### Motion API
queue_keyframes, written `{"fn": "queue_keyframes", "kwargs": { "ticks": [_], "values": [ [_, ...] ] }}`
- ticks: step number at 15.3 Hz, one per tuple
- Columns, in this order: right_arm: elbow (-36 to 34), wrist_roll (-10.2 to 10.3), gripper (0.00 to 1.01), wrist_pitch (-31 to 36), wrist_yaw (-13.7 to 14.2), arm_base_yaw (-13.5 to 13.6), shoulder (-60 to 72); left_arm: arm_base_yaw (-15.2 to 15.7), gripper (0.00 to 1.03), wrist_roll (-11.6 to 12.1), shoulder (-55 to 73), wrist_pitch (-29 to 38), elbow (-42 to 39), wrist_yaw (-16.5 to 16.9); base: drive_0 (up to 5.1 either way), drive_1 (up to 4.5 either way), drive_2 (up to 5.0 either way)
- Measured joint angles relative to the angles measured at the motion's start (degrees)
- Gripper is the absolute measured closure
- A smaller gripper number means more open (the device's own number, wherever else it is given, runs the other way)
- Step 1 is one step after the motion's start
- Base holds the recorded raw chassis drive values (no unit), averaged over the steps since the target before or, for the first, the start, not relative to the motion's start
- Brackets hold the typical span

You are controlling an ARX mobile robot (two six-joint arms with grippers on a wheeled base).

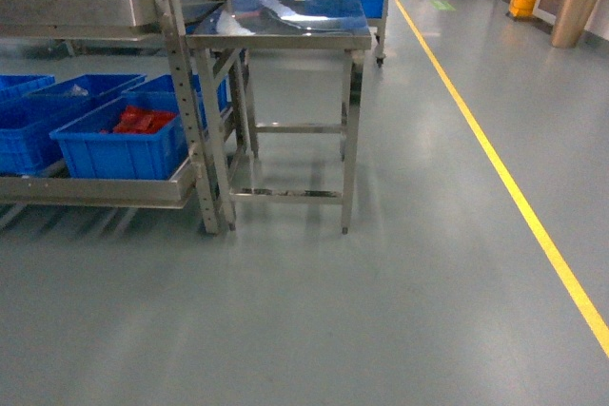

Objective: Pick blue part to blue bin on bottom shelf

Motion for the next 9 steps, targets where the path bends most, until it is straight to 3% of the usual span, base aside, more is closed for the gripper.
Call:
{"fn": "queue_keyframes", "kwargs": {
  "ticks": [9],
  "values": [
    [0.0, 0.0, 0.03, -0.13, 0.0, 0.0, 0.0, 0.0, 0.6, 0.0, 0.0, 0.11, 0.0, 0.0, 0.1, 4.34, -4.2]
  ]
}}
